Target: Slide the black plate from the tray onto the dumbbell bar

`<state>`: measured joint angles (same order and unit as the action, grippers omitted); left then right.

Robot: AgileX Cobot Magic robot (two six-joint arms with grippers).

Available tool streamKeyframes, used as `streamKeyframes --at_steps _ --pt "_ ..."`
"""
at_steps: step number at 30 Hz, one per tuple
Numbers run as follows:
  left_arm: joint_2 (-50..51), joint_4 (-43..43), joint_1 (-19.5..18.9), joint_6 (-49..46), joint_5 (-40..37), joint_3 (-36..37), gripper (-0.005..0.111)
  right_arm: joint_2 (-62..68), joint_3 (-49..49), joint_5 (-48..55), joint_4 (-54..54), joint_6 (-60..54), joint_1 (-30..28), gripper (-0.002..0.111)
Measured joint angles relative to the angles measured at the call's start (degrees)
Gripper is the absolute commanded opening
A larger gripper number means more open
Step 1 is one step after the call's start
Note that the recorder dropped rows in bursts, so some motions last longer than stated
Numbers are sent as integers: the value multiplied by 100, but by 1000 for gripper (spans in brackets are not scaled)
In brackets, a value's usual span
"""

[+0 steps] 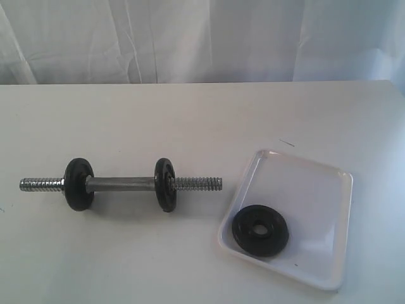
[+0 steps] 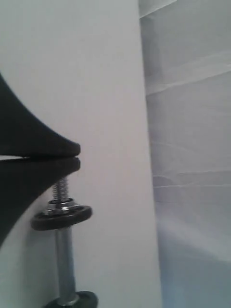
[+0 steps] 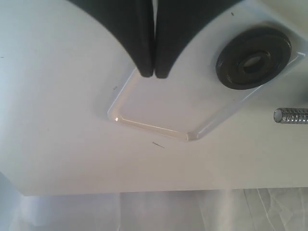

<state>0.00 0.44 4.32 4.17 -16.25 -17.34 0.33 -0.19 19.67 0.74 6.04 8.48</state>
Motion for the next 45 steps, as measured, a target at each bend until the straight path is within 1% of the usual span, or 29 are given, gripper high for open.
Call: streamKeyframes --at_steps 5,7,11,14,16,20,45 --pt "-4 742 0 0 -25 -941 0 0 0 0 0 0 0 0" --pt "-6 860 0 0 -25 -1253 0 0 0 0 0 0 0 0" --pt "-16 836 0 0 -25 -1601 0 0 0 0 0 0 0 0" --pt "-16 438 0 0 -25 -1775 0 0 0 0 0 0 0 0" --pt "-16 -44 0 0 -25 -1860 0 0 0 0 0 0 0 0" --pt "-16 -398 0 0 -29 -1988 0 0 0 0 0 0 0 0" --pt "-16 -512 0 0 -29 -2052 0 0 0 0 0 0 0 0"
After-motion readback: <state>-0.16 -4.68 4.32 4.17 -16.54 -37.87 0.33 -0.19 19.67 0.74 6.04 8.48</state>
